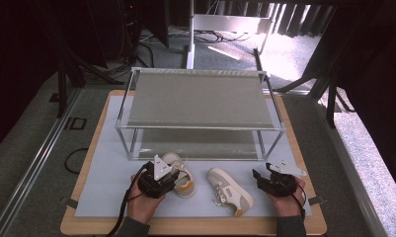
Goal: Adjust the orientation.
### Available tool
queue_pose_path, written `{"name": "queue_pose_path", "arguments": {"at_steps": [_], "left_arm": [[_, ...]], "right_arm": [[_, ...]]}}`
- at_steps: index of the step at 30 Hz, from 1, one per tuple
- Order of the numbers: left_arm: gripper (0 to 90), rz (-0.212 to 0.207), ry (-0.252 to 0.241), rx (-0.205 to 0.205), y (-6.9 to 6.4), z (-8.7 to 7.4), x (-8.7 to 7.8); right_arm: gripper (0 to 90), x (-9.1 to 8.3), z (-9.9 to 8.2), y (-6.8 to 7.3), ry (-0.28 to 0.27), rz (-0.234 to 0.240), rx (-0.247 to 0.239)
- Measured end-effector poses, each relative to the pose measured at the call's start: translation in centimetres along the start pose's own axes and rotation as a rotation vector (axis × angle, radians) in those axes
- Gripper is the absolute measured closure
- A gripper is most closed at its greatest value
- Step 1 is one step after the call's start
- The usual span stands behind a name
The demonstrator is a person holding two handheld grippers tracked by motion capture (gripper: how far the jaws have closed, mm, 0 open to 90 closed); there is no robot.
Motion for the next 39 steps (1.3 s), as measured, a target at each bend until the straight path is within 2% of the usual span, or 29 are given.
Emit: {"name": "queue_pose_path", "arguments": {"at_steps": [3,5,8,12,14,15,16,17,20,23,26,28,31,35,39], "left_arm": [[64.0,0.000,-0.002,0.022,-0.1,0.1,-0.2],[64.1,-0.006,-0.003,0.021,-0.1,0.1,-0.2],[63.8,-0.014,-0.015,-0.013,0.1,0.0,-0.2],[59.1,-0.029,-0.052,-0.085,0.0,0.5,0.0],[58.0,-0.008,-0.057,-0.088,-0.1,0.7,0.1],[53.6,0.040,-0.059,-0.080,0.0,0.8,0.2],[45.8,0.066,-0.058,-0.073,0.2,0.8,0.2],[46.3,0.060,-0.061,-0.080,0.2,0.8,0.2],[42.9,0.057,-0.054,-0.112,0.4,0.7,0.5],[41.5,0.031,-0.053,-0.138,0.5,0.6,0.7],[40.6,0.006,-0.056,-0.171,0.6,0.6,0.9],[40.6,0.002,-0.056,-0.176,0.5,0.6,0.9],[40.5,-0.006,-0.051,-0.183,0.4,0.6,1.1],[40.4,-0.012,-0.045,-0.191,0.4,0.6,1.3],[40.2,-0.006,-0.047,-0.187,0.4,0.6,1.3]], "right_arm": [[41.3,-0.4,0.5,0.5,-0.016,0.024,0.004],[41.3,-0.5,0.8,0.7,-0.023,0.030,-0.001],[41.2,-0.9,1.5,1.3,-0.042,0.046,-0.011],[41.2,-0.9,1.7,1.8,-0.046,0.055,-0.021],[40.9,-1.0,1.9,2.2,-0.049,0.069,-0.020],[40.4,-1.1,2.0,2.4,-0.054,0.081,-0.018],[39.7,-1.2,2.2,2.7,-0.055,0.088,-0.021],[39.0,-1.4,2.5,2.9,-0.056,0.092,-0.028],[38.9,-2.1,3.5,4.1,-0.078,0.123,-0.061],[38.9,-2.8,4.4,5.5,-0.098,0.159,-0.088],[39.0,-3.3,4.7,6.7,-0.107,0.193,-0.109],[40.6,-3.6,4.8,7.7,-0.113,0.218,-0.130],[40.7,-4.2,4.7,9.4,-0.122,0.283,-0.144],[39.3,-4.7,3.9,11.6,-0.113,0.338,-0.198],[36.6,-4.9,2.7,12.8,-0.095,0.335,-0.275]]}}
Point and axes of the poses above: each handheld gripper's, and its own axes: x roughly forward along the jaws, z roughly out of its top, y roughly to its left, the point moved 10 cm from there along x, roughly forward along the jaws, and after that the axes turned 5 degrees about -x, right-handed, at the moved point
